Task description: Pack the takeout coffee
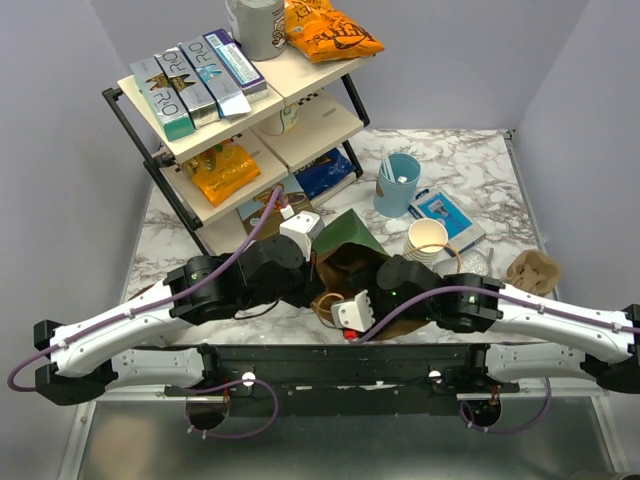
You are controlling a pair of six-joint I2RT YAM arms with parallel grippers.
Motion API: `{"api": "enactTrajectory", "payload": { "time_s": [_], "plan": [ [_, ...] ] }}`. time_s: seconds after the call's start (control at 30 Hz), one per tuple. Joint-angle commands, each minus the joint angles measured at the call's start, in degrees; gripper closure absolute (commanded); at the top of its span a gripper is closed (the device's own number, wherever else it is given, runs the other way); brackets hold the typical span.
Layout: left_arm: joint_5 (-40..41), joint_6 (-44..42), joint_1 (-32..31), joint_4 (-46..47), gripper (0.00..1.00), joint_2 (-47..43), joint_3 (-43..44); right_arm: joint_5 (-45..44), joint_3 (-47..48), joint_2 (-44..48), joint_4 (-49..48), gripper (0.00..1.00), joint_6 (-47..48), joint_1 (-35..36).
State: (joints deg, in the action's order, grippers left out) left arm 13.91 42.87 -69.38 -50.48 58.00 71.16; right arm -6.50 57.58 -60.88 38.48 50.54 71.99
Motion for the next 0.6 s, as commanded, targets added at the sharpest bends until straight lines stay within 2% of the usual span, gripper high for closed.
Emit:
{"api": "enactTrajectory", "payload": {
  "time_s": [0.0,0.23,0.37,0.57],
  "plan": [
    [-7.47,-7.35,0.65,1.7,1.0,-1.57,-0.67,1.23,-1.16,2.35,-1.91,0.21,3.42,-0.79],
    [-13.46,-11.22,1.09,3.72,1.0,0.88,-1.02,5.53,0.77,-1.86,-5.35,0.21,7.81,-4.13],
    [-13.91,-12.37,1.44,4.86,1.0,-0.42,-1.37,9.04,1.74,-5.91,-5.25,0.2,9.4,-6.93],
    [-10.14,-9.65,2.41,2.76,1.0,-1.31,-0.67,13.8,-0.89,-6.18,-11.75,0.22,3.35,-10.2]
  ]
}}
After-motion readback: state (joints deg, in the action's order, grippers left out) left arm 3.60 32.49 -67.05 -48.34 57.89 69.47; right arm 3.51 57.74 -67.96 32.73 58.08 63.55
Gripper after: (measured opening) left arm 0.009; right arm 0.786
